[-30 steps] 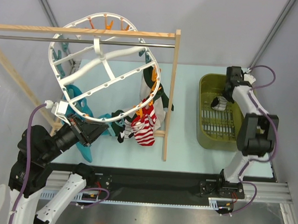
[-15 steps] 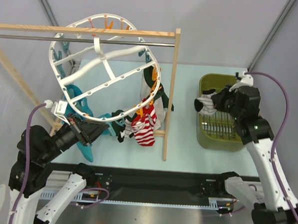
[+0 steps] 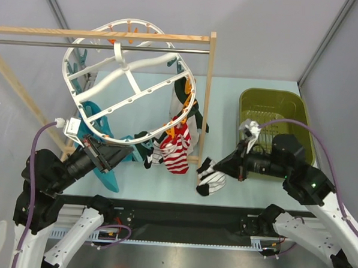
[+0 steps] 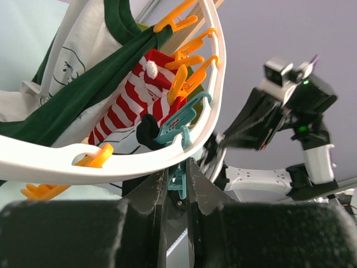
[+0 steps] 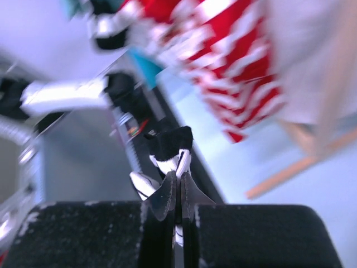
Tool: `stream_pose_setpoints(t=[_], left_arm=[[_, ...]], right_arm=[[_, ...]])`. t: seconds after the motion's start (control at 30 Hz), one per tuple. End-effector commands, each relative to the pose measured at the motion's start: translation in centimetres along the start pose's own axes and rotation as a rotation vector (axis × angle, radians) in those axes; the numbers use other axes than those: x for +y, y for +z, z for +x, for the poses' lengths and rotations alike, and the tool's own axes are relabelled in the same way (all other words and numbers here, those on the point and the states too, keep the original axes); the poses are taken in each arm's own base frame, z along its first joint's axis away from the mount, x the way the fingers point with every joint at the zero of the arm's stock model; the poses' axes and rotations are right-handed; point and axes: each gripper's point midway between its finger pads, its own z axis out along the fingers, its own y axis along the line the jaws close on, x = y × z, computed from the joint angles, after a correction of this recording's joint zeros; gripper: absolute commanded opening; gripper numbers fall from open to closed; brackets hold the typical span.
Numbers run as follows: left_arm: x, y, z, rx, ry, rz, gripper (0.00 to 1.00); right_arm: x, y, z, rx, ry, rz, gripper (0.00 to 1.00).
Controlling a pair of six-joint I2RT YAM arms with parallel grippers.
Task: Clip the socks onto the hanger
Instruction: Clamp the sock onto the hanger.
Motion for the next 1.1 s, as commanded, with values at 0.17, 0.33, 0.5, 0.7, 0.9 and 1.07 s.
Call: stream_pose_setpoints(t=[0.17,0.33,0.5,0.7,0.9,1.07], left_arm=[[-2.4,-0.2,-0.3,0.009,-0.06,0.097,0.0],[-2.8,-0.4,-0.3,0.015,-0.077,0.112,0.0],[-3.3,-0.5,-0.2,0.028,-0.101,0.128,0.0],[-3.6,-0.5,-0.2,0.031,-0.104,0.141,0.0],[-3.8,-0.7,-0.5,0.022,-0.093,0.141,0.0],[-4.0,-0.8,-0.7,0.016,-0.082,0.145,0.0]], right_arm=[[10.8,4.8,-0.4,0.004,-0.099,-0.454,0.0],[13.8,9.7,-1.8,-0.033,-0.076,-0.461,0.0],[14.2,12.8,-3.9,-0.074,-0.028,-0.397,0.0],[13.7,14.3,-5.2,-0.099,0.001,-0.336,0.0],[14.0,14.4,-5.7,-0.12,0.006,-0.348,0.0],[13.8,14.3,-5.6,-0.123,0.014,-0.345,0.0]])
